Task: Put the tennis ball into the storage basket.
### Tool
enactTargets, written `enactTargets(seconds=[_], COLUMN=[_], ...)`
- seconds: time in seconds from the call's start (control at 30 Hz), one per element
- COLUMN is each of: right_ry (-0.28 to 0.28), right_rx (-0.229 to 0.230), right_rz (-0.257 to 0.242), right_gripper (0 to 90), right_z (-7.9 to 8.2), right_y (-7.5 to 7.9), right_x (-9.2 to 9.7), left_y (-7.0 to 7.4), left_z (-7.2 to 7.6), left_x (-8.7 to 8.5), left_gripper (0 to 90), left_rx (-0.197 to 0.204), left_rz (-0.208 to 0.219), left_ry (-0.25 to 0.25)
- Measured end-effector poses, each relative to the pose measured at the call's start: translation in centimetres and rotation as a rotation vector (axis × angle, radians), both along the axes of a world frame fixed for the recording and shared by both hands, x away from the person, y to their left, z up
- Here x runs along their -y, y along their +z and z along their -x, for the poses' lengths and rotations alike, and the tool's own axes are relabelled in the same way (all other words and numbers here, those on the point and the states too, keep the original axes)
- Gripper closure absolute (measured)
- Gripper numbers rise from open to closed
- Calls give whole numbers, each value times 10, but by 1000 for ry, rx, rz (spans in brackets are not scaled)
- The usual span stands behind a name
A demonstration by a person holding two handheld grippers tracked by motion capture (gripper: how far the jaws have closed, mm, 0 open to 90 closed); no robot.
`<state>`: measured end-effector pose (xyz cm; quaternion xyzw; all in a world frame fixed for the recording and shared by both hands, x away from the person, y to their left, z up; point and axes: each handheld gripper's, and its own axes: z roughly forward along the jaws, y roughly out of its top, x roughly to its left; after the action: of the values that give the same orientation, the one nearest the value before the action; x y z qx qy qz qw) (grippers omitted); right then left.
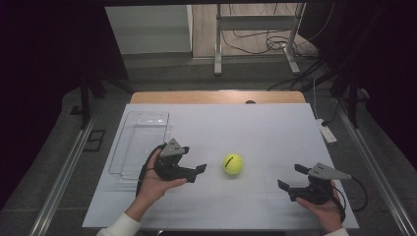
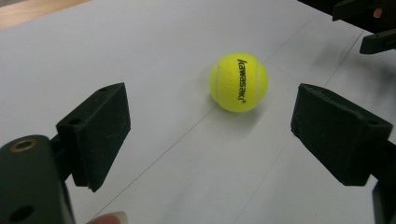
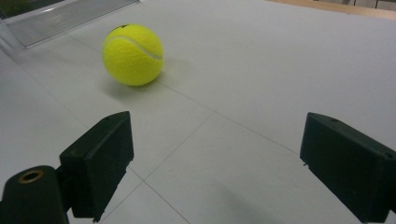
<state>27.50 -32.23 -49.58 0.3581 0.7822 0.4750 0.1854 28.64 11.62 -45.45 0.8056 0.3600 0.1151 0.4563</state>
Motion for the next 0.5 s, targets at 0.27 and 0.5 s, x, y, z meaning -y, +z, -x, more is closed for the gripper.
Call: enactTargets(seconds=[0.27,0.5], right_ry=[0,1], right_rx=[-2,-2], right_rz=[1,2], right_gripper=[100,100], right_z=[0,-1], right_y=[-1,-1], right_x=[0,0], left_y=[0,1], left_z=[-6,-11], left_x=[8,17], left_gripper=[127,125], left_rx=[-15,-24], left_rz=[-7,-19], left_ry=[-23,-43])
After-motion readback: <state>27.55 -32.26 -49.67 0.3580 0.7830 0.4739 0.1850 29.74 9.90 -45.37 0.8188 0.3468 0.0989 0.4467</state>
